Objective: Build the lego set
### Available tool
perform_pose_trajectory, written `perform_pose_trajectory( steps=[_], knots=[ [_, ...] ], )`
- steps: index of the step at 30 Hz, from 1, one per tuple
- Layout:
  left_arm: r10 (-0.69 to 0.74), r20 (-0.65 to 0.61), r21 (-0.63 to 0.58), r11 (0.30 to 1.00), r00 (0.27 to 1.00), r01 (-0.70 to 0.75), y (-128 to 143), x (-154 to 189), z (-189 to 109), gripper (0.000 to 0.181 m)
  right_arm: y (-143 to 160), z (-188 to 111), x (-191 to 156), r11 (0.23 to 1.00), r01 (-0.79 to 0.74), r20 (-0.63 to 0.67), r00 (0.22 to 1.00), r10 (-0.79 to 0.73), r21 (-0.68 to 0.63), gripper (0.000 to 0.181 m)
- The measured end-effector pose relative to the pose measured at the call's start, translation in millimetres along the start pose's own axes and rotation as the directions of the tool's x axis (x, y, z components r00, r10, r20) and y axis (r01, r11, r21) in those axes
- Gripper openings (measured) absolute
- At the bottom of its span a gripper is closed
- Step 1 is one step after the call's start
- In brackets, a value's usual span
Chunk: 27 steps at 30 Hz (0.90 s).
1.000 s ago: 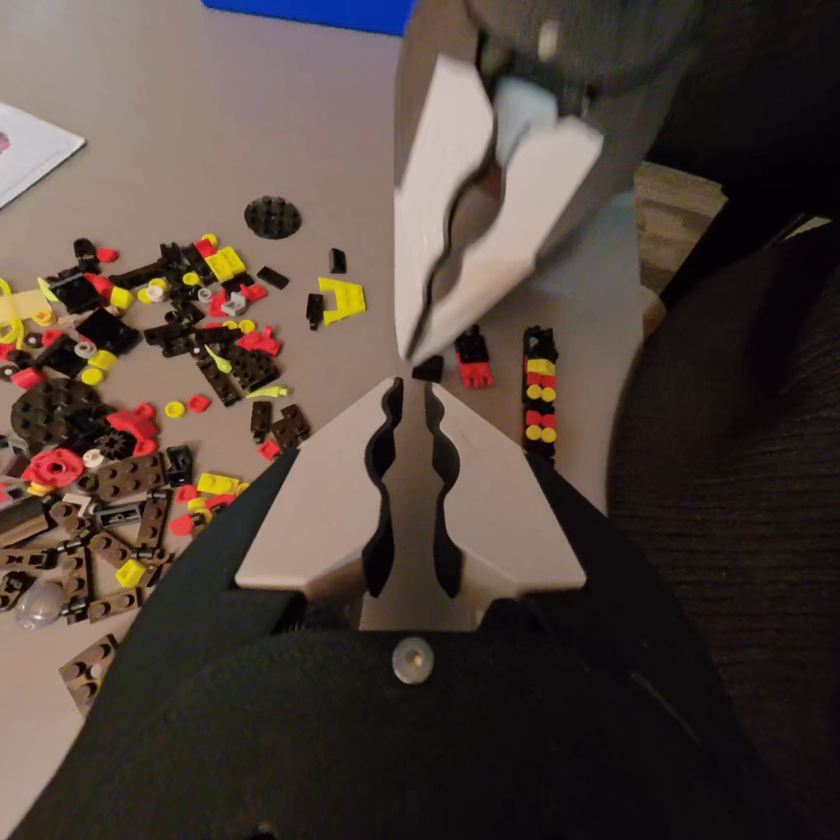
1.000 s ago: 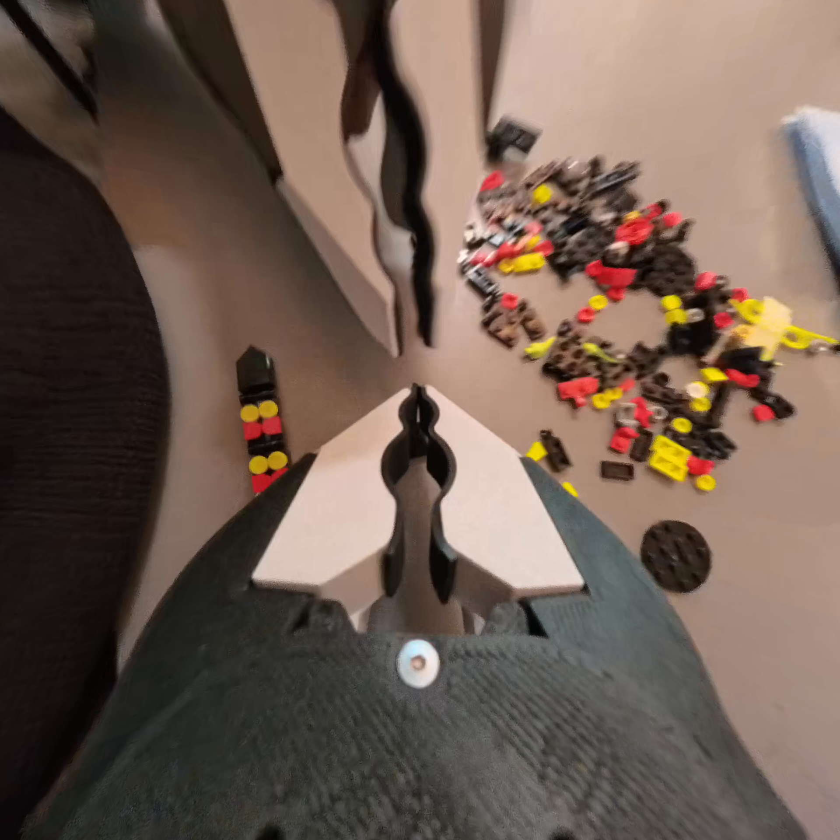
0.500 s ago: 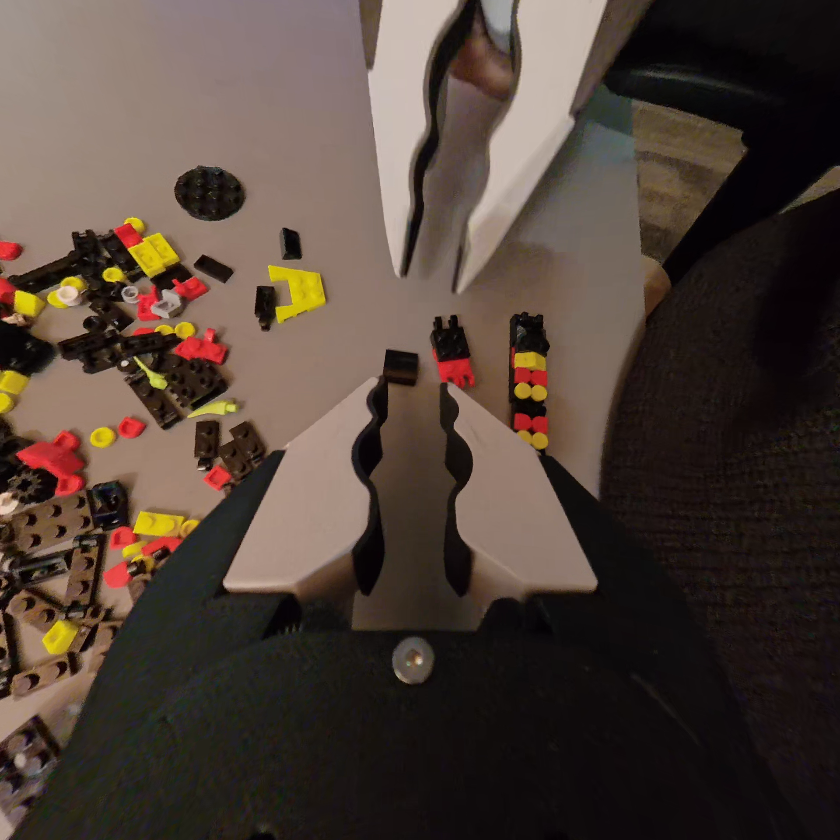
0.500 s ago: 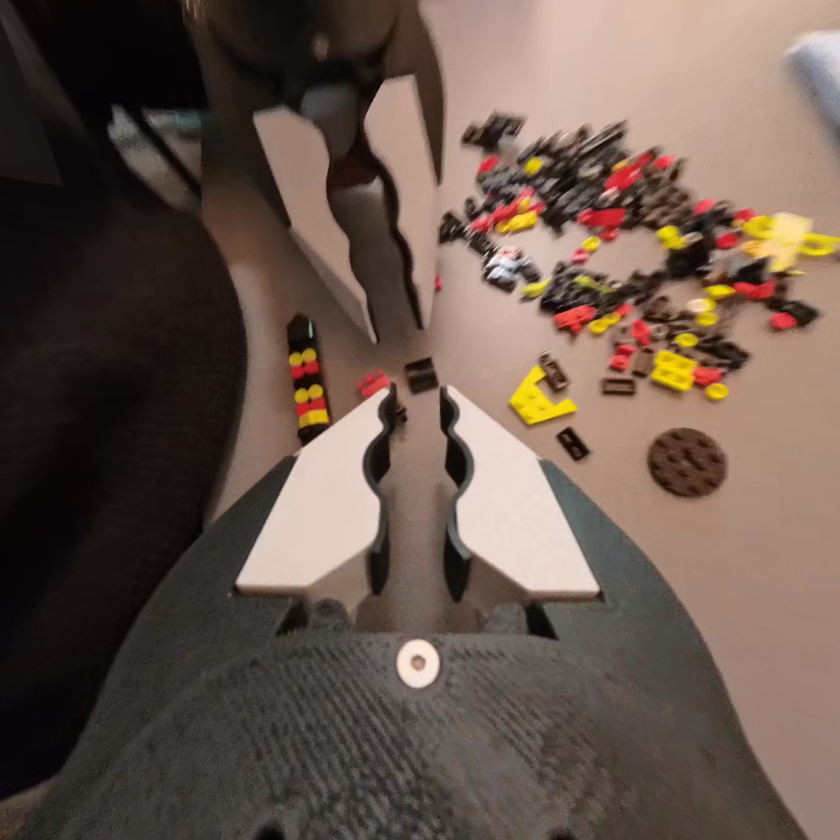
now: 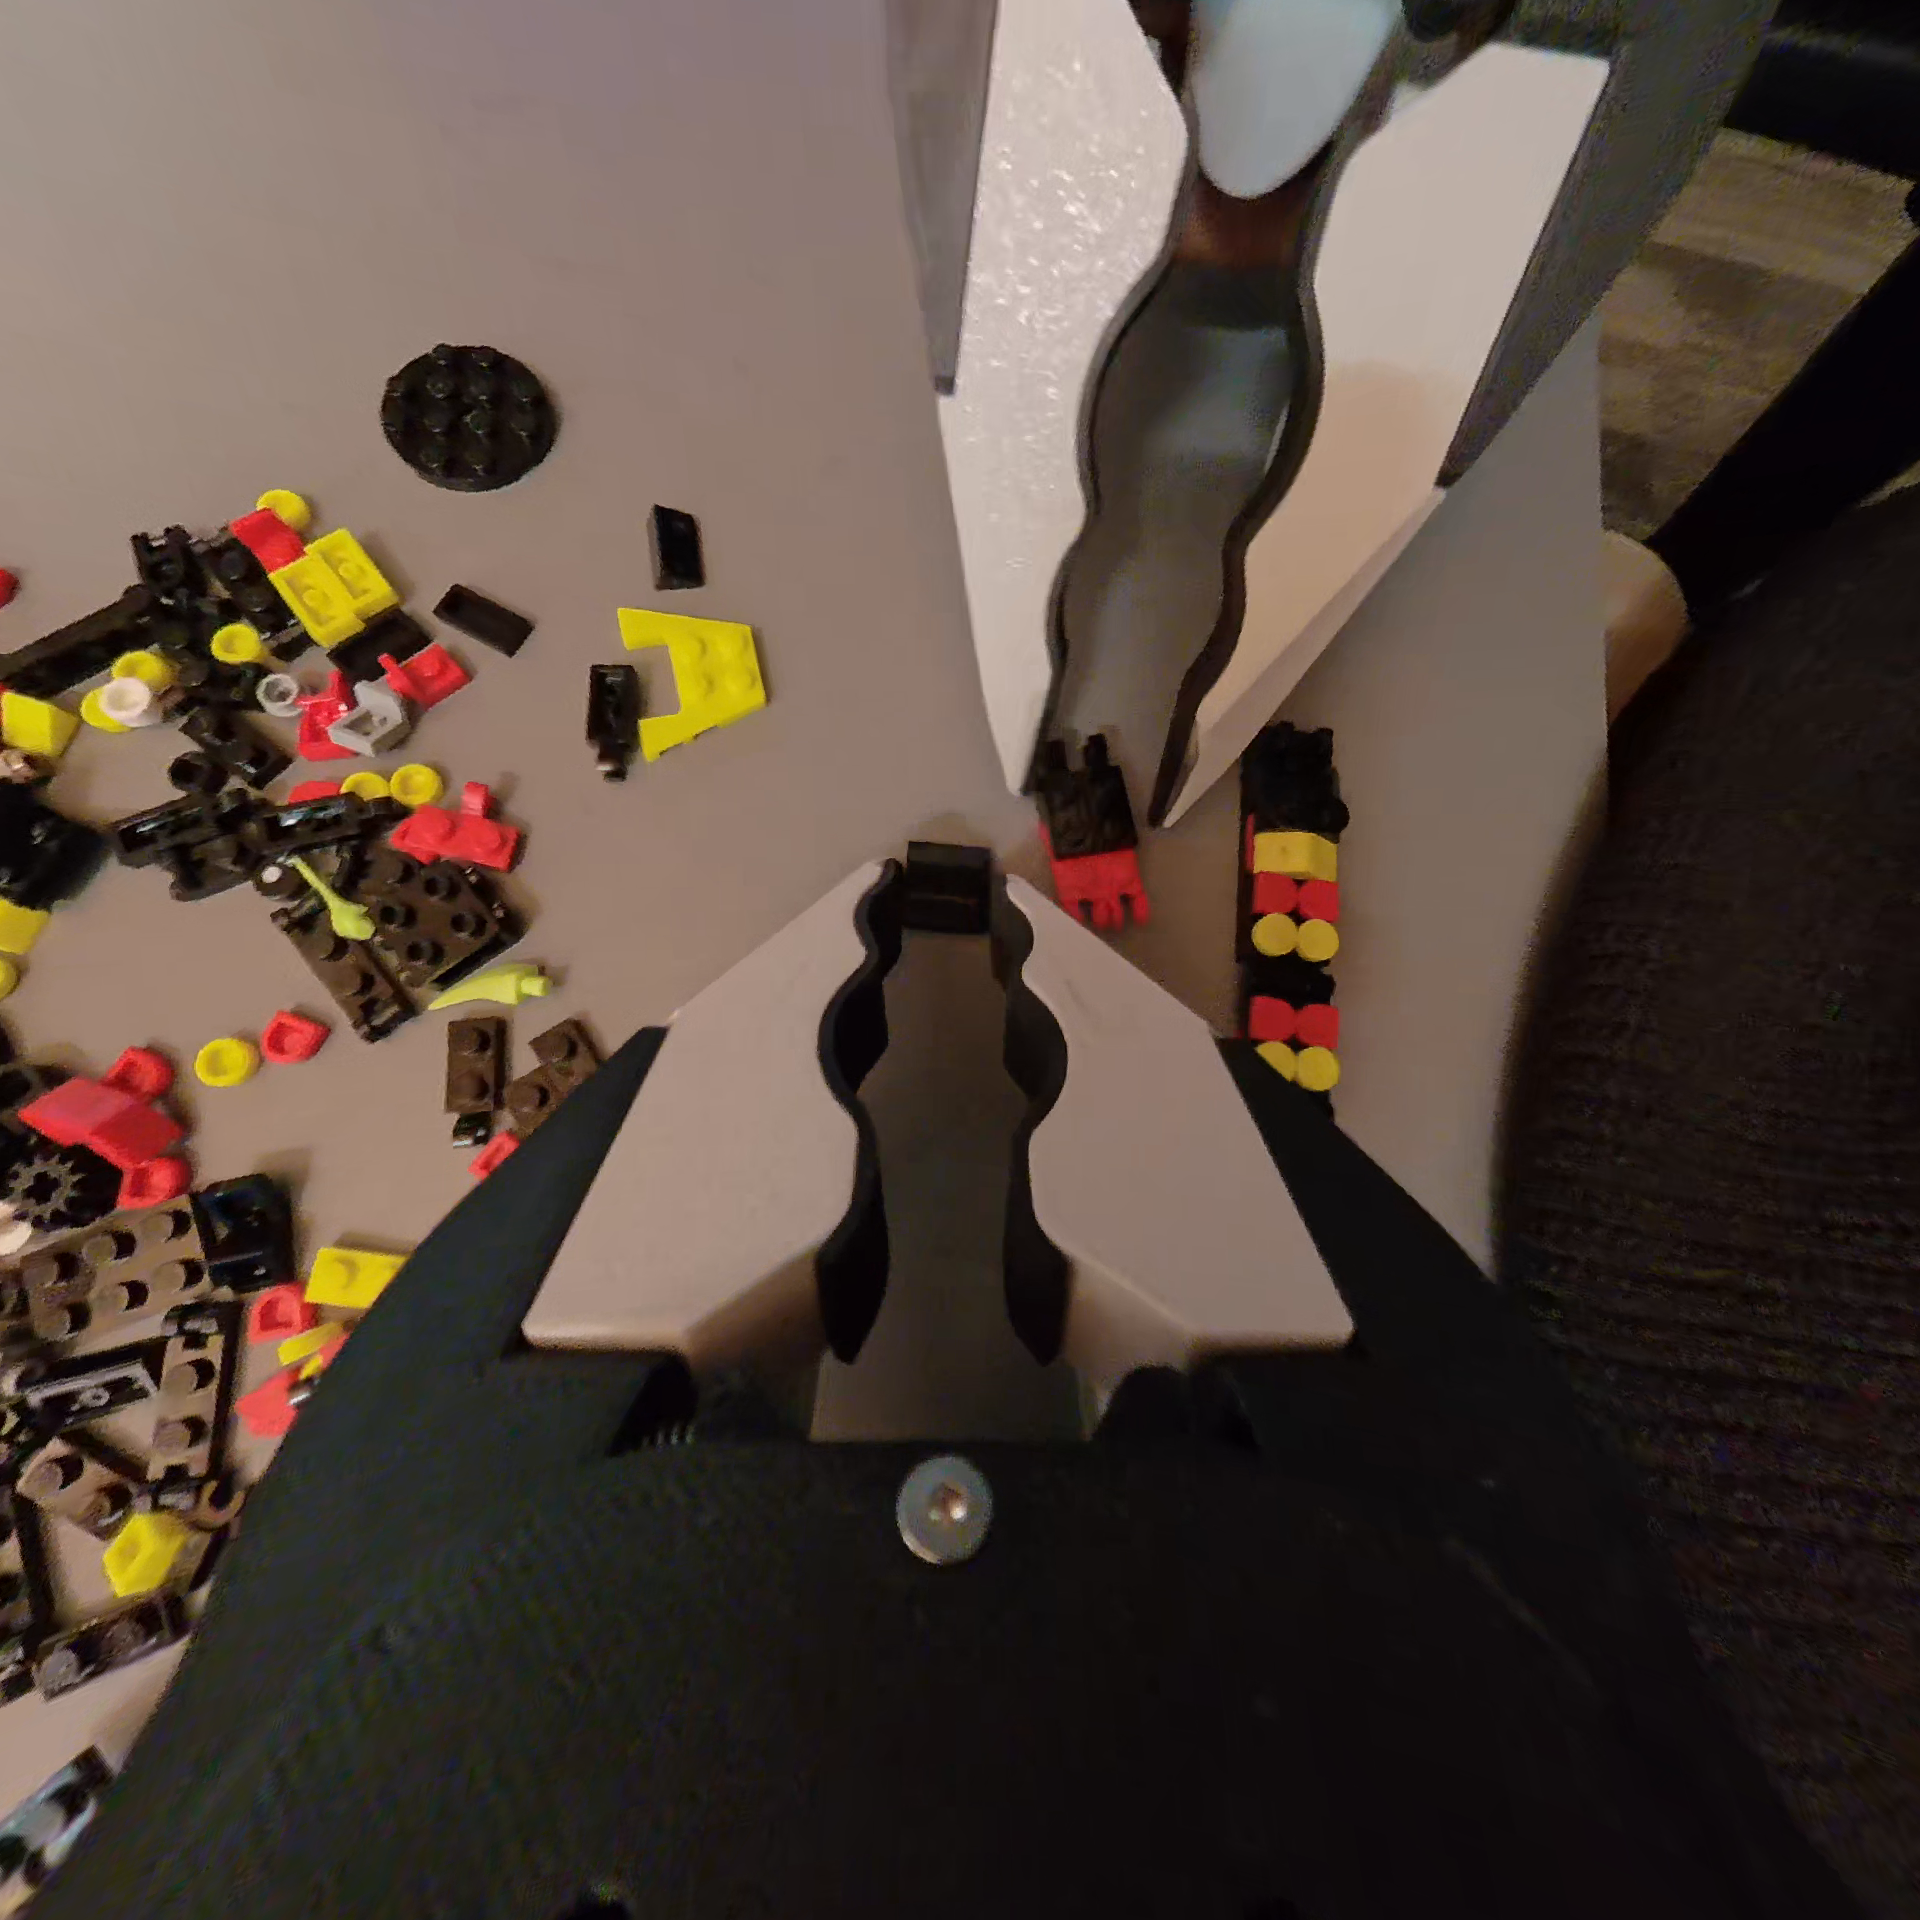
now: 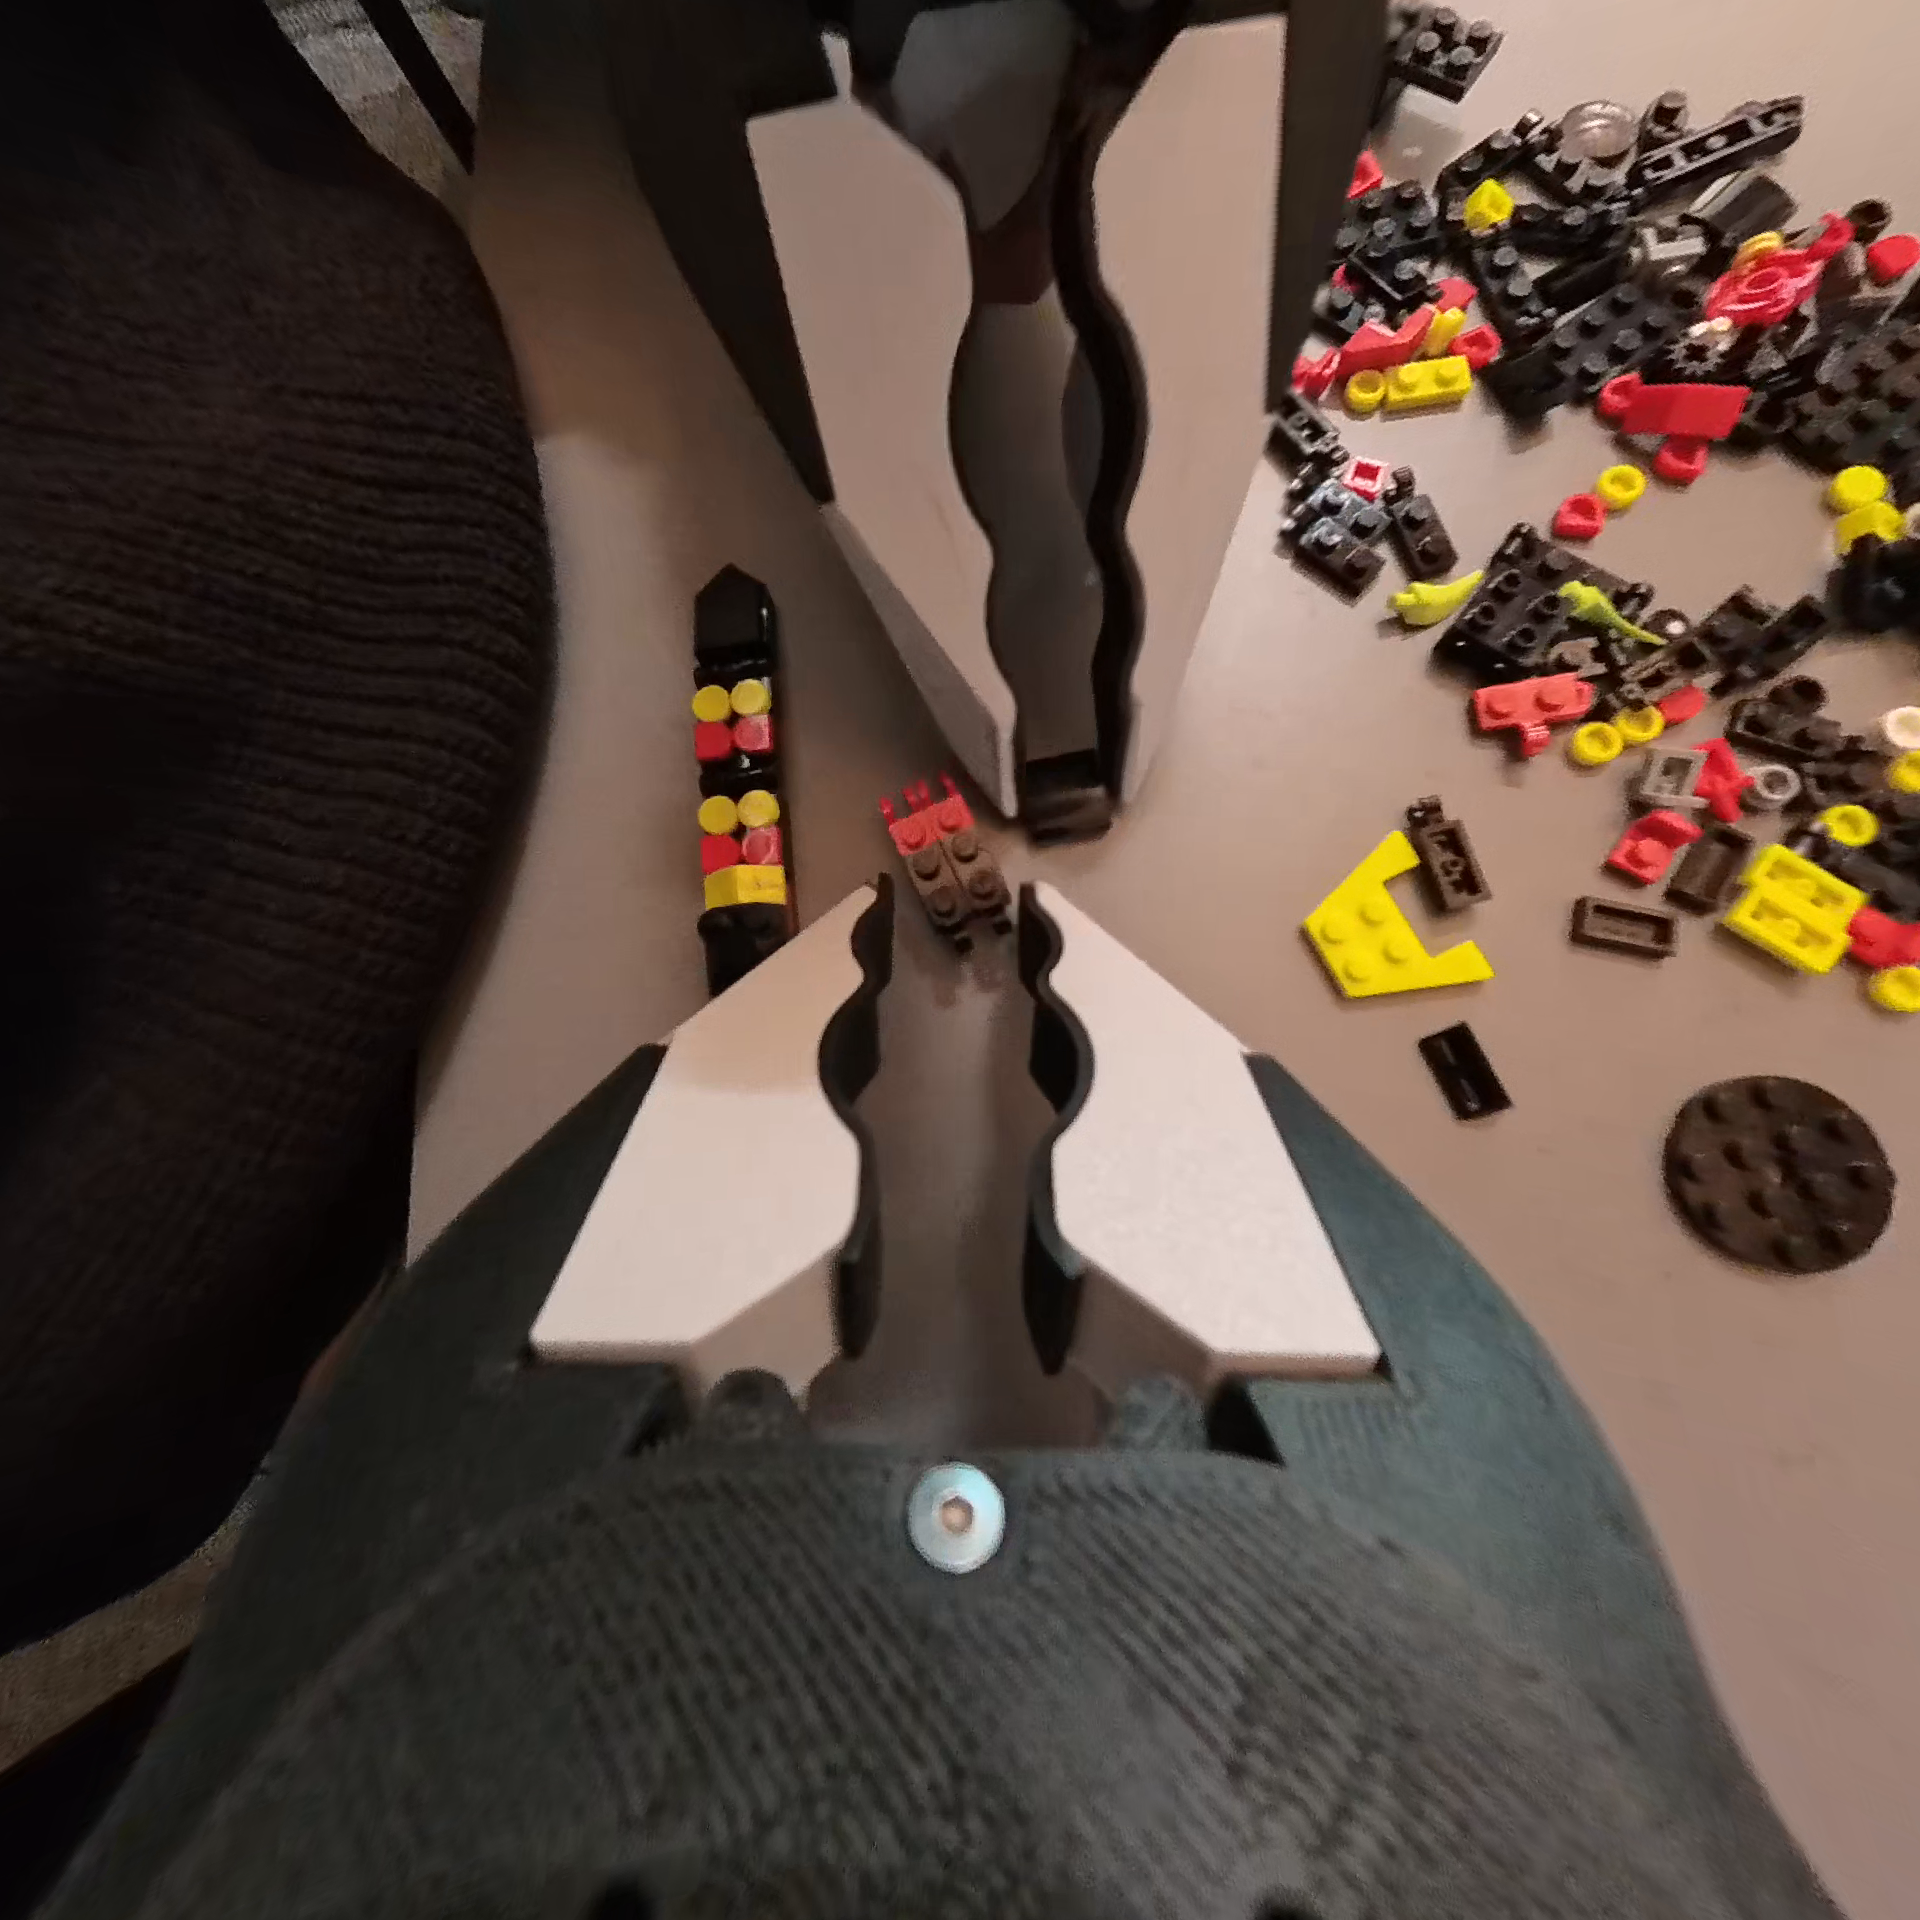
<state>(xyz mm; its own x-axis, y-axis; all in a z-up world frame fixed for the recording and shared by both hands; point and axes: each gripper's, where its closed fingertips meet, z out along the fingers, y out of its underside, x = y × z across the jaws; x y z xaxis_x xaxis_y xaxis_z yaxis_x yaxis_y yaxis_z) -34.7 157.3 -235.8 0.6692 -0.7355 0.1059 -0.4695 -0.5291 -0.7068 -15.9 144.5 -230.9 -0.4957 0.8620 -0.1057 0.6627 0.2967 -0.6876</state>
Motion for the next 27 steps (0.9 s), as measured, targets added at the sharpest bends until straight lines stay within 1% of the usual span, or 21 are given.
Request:
perform_pose_trajectory(
  steps=[2, 5, 7, 9, 11, 13, 17, 20, 22, 25, 27],
  knots=[
    [-0.038, -0.015, 0.031, 0.999, 0.999, 0.038, -2, -3, -4, 0.014, 2, 2, 1, 1.000, 0.005, -0.018, 1.000, -0.006, -0.013, 0.020],
    [-0.188, -0.133, 0.142, 0.968, 0.973, 0.206, -19, -4, -17, 0.014, 2, 1, 10, 1.000, -0.011, -0.072, 0.997, 0.010, -0.016, 0.016],
    [-0.286, -0.240, 0.222, 0.914, 0.928, 0.339, -34, -7, -30, 0.014, 3, -2, 20, 0.999, -0.030, -0.127, 0.992, 0.029, -0.012, 0.016],
    [-0.359, -0.349, 0.281, 0.841, 0.866, 0.462, -47, -12, -44, 0.014, 1, -6, 25, 0.999, -0.052, -0.148, 0.988, 0.053, 0.009, 0.016],
    [-0.393, -0.444, 0.320, 0.770, 0.805, 0.552, -56, -15, -57, 0.014, -6, -11, 26, 0.995, -0.075, -0.145, 0.986, 0.083, 0.063, 0.022],
    [-0.410, -0.515, 0.339, 0.710, 0.753, 0.618, -63, -17, -68, 0.014, -19, -21, 31, 0.987, -0.081, -0.158, 0.982, 0.103, 0.140, 0.026],
    [-0.410, -0.622, 0.339, 0.628, 0.667, 0.701, -75, -14, -80, 0.014, -46, -43, 37, 0.955, -0.043, -0.210, 0.972, 0.108, 0.294, 0.028],
    [-0.407, -0.715, 0.301, 0.555, 0.569, 0.775, -83, -11, -87, 0.014, -62, -57, 39, 0.930, 0.028, -0.274, 0.958, 0.079, 0.367, 0.025],
    [-0.403, -0.772, 0.257, 0.509, 0.491, 0.822, -86, -8, -90, 0.014, -72, -65, 37, 0.910, 0.079, -0.306, 0.950, 0.055, 0.407, 0.023],
    [-0.403, -0.816, 0.203, 0.472, 0.414, 0.858, -88, -4, -90, 0.014, -83, -73, 31, 0.882, 0.139, -0.324, 0.946, 0.017, 0.450, 0.020],
    [-0.410, -0.823, 0.177, 0.472, 0.393, 0.864, -88, 0, -86, 0.014, -86, -73, 28, 0.876, 0.153, -0.324, 0.946, 0.004, 0.458, 0.020]
  ],
)
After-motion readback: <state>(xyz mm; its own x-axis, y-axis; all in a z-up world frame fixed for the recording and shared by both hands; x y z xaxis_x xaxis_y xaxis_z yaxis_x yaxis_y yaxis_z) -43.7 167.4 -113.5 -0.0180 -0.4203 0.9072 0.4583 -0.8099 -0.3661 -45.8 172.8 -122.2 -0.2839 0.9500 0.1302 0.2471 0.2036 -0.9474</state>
